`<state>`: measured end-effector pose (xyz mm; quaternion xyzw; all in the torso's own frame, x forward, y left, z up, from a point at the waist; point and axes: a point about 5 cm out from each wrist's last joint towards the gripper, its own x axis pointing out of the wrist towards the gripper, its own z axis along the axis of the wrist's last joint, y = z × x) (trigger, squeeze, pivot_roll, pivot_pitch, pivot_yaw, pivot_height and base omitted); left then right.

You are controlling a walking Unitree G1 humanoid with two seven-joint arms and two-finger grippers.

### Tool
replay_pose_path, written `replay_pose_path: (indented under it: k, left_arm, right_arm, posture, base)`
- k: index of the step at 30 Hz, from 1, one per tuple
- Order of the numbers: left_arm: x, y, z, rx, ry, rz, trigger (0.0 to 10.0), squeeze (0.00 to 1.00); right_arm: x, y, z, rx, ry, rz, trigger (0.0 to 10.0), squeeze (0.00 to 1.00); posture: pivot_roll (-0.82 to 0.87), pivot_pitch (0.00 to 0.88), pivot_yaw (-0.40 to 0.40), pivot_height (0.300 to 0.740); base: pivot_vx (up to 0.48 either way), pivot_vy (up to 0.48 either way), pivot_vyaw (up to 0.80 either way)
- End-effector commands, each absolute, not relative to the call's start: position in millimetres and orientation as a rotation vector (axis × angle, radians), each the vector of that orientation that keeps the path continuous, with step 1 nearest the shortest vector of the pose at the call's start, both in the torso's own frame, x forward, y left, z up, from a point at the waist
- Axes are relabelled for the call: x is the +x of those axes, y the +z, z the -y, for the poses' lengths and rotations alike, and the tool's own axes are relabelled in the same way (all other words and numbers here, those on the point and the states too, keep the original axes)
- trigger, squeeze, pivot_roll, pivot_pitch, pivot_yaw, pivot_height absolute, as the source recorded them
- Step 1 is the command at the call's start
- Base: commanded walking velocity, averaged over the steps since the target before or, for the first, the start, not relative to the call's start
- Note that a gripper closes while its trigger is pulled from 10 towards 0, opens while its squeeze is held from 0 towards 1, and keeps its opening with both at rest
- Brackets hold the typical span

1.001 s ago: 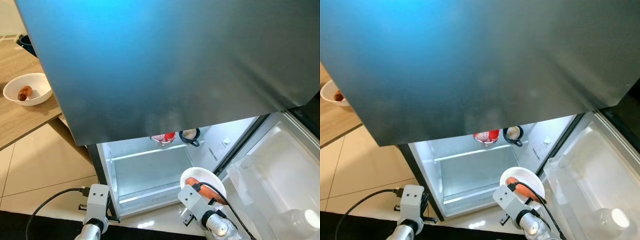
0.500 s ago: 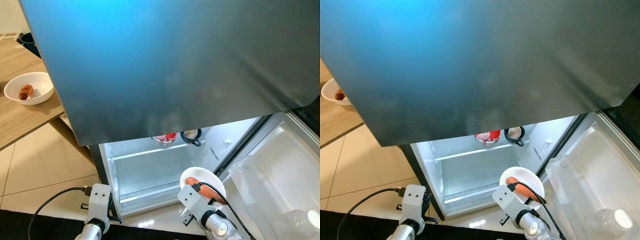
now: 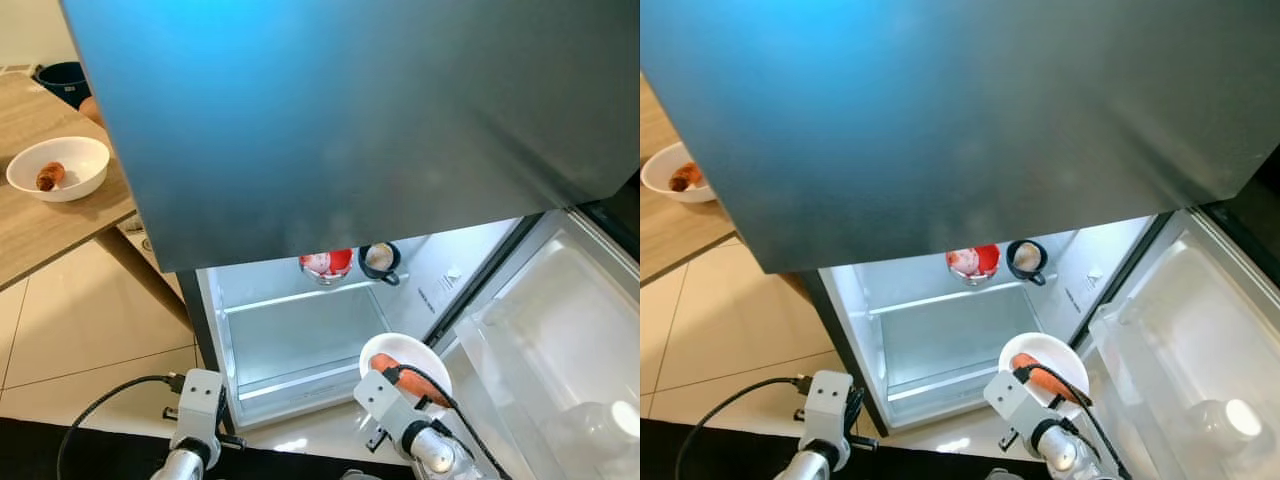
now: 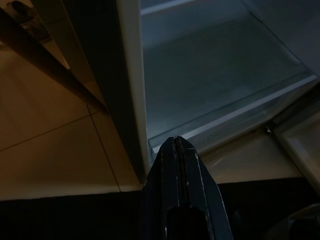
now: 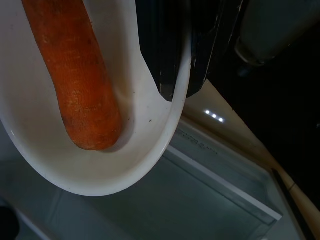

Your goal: Restocking fridge

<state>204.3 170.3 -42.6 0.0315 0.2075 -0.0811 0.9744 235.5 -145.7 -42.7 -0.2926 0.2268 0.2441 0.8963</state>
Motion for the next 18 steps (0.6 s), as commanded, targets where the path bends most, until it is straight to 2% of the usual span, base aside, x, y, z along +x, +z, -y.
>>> replay_pose_path:
  k: [1,7,10,18]
  left_arm:
    - [200.2,-44.8,-168.8,0.063,-0.172,-0.428,10.0,0.0]
    - [201.6,-43.3,-167.3,0.069,-0.186,-0.418,10.0,0.0]
    - [204.3,-41.0,-163.8,0.088,-0.216,-0.403,10.0,0.0]
    - [206.4,-39.7,-162.5,0.089,-0.218,-0.396,10.0,0.0]
  right_arm:
    - [236.4,-41.3,146.6,-0.611,0.494,-0.454,10.0,0.0]
    - [240.5,-37.9,144.9,-0.606,0.494,-0.433,10.0,0.0]
    - [253.9,-26.5,140.4,-0.595,0.481,-0.37,10.0,0.0]
    - [265.2,-17.1,132.2,-0.586,0.491,-0.33,10.0,0.0]
  posture:
    - [-0.06,0.121,-0.061,0.66]
    - [-0.07,0.12,-0.059,0.66]
    - [-0.07,0.121,-0.058,0.66]
    - [-0.07,0.121,-0.06,0.656]
  base:
    - [0.0,0.0,0.0]
    - [0.0,0.0,0.0]
    - [0.0,0.0,0.0]
    - [0.0,0.0,0.0]
